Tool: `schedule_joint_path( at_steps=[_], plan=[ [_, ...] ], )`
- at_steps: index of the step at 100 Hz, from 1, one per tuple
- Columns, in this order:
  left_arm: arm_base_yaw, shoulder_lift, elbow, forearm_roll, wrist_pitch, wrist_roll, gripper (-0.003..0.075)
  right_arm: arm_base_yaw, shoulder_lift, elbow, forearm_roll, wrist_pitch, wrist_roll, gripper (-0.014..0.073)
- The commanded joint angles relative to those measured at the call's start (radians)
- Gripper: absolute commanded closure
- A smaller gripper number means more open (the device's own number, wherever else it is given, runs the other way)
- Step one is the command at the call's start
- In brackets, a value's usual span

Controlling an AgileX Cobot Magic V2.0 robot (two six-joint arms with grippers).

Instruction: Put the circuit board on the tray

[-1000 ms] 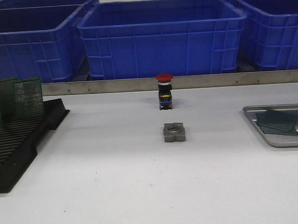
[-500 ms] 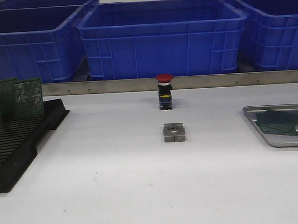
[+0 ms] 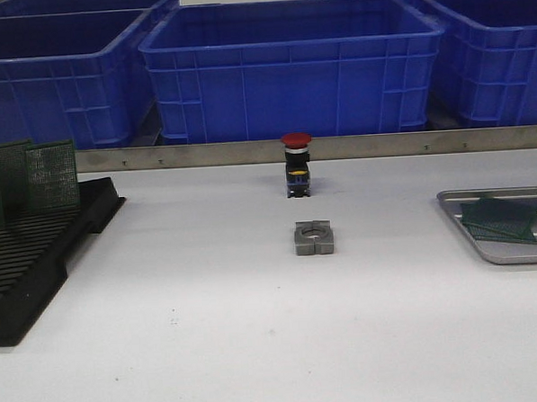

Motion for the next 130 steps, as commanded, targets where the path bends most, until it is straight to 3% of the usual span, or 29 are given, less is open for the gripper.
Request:
schedule_joint_path(
  at_steps=[1, 93, 105, 111, 115, 121, 130],
  plan=[
    [-0.006, 0.002, -0.024, -0.029, -0.075, -0.01, 0.0741, 0.0, 0.008, -0.025, 0.032, 0.017, -0.008, 0.0706],
    [-0.006, 0.001, -0.024, -0.027, -0.075, -0.01, 0.0741, 0.0, 0.008, -0.025, 0.032, 0.247, -0.008, 0.0706],
    [-0.006, -0.003, -0.016, 0.118, -0.088, -0.01, 0.0741, 0.0, 0.008, -0.025, 0.032, 0.259, -0.008, 0.0706],
    [-0.006, -0.011, 0.006, 0.198, -0.16, -0.01, 0.0741, 0.0, 0.008, -0.025, 0.032, 0.265, -0.008, 0.0706],
    [-0.006, -0.025, 0.026, 0.225, -0.208, -0.062, 0.0741, 0.0, 0.008, -0.025, 0.032, 0.267, -0.008, 0.0706],
    [-0.004, -0.044, 0.057, 0.276, -0.271, -0.298, 0.0741, 0.0, 0.008, -0.025, 0.032, 0.269, -0.008, 0.0706],
    [0.008, -0.075, 0.116, 0.571, -0.326, -0.606, 0.0741, 0.0, 0.008, -0.025, 0.032, 0.271, -0.008, 0.0706]
  ],
)
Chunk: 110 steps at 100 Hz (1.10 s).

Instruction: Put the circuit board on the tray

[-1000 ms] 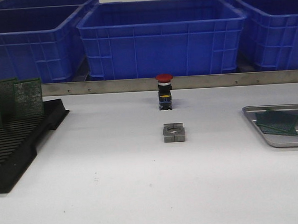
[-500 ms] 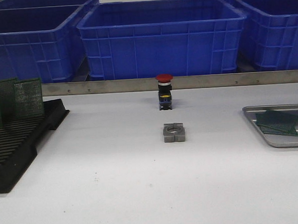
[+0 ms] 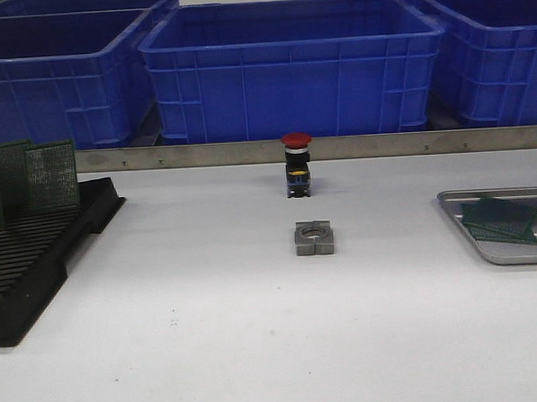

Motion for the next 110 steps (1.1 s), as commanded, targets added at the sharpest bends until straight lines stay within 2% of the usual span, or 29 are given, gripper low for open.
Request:
schedule_joint_path(
  at_steps=[1, 6, 10, 30, 44, 60, 65, 72, 110],
  plan=[
    [0.008, -0.017, 0.028, 0.259, -0.136, -0.303, 0.0741, 0.0, 0.008, -0.025, 0.034, -0.002, -0.007, 0.0706],
    [0.02, -0.03, 0.063, 0.334, -0.149, -0.379, 0.0741, 0.0, 0.008, -0.025, 0.034, 0.0, -0.007, 0.0706],
    [0.031, -0.04, 0.088, 0.321, -0.151, -0.402, 0.0741, 0.0, 0.008, -0.025, 0.034, 0.002, -0.007, 0.0706],
    [0.112, -0.081, 0.251, 0.275, -0.136, -0.414, 0.0741, 0.0, 0.008, -0.025, 0.034, 0.002, -0.007, 0.0706],
    [0.169, -0.136, 0.36, 0.274, -0.137, -0.506, 0.0741, 0.0, 0.008, -0.025, 0.034, 0.002, -0.007, 0.0706],
    [0.218, -0.239, 0.479, 0.271, -0.158, -0.508, 0.0741, 0.0, 0.008, -0.025, 0.034, 0.002, -0.007, 0.0706],
    [0.226, -0.233, 0.474, 0.266, -0.101, -0.508, 0.0741, 0.0, 0.01, -0.025, 0.034, 0.002, -0.007, 0.0706],
    [0.226, -0.235, 0.477, 0.266, -0.086, -0.508, 0.0741, 0.0, 0.01, -0.025, 0.034, 0.006, -0.007, 0.0706],
    [0.219, -0.235, 0.477, 0.281, -0.095, -0.472, 0.0741, 0.0, 0.01, -0.025, 0.034, 0.007, -0.007, 0.0706]
  ],
)
